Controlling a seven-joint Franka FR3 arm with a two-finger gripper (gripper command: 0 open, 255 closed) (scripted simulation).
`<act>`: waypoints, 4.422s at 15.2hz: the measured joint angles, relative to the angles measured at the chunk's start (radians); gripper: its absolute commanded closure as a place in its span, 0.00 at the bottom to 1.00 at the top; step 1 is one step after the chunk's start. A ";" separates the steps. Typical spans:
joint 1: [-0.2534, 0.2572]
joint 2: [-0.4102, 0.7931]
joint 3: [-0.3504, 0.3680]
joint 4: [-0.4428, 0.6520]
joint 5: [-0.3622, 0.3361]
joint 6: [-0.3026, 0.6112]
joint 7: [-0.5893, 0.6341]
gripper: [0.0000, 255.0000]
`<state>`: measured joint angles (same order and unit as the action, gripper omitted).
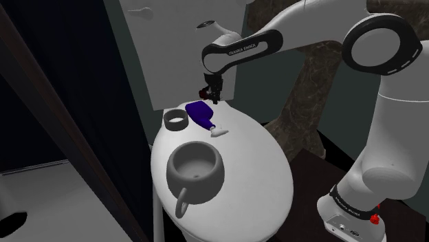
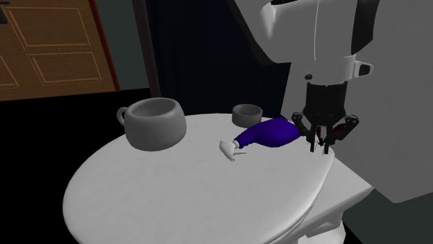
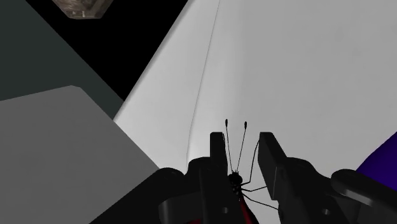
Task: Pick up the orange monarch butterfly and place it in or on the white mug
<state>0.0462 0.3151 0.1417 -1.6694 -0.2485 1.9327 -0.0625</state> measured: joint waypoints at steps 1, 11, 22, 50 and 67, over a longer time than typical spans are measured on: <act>0.000 0.000 0.000 0.000 0.000 0.000 0.000 1.00; 0.002 -0.022 0.003 0.088 0.011 -0.108 -0.023 1.00; 0.009 -0.029 0.006 0.226 0.018 -0.251 -0.048 1.00; 0.166 -0.274 0.130 0.051 0.070 -0.368 0.214 1.00; 0.361 -0.326 0.334 -0.026 0.134 -0.398 0.608 1.00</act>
<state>0.4069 -0.0108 0.4758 -1.6949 -0.1144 1.5347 0.5455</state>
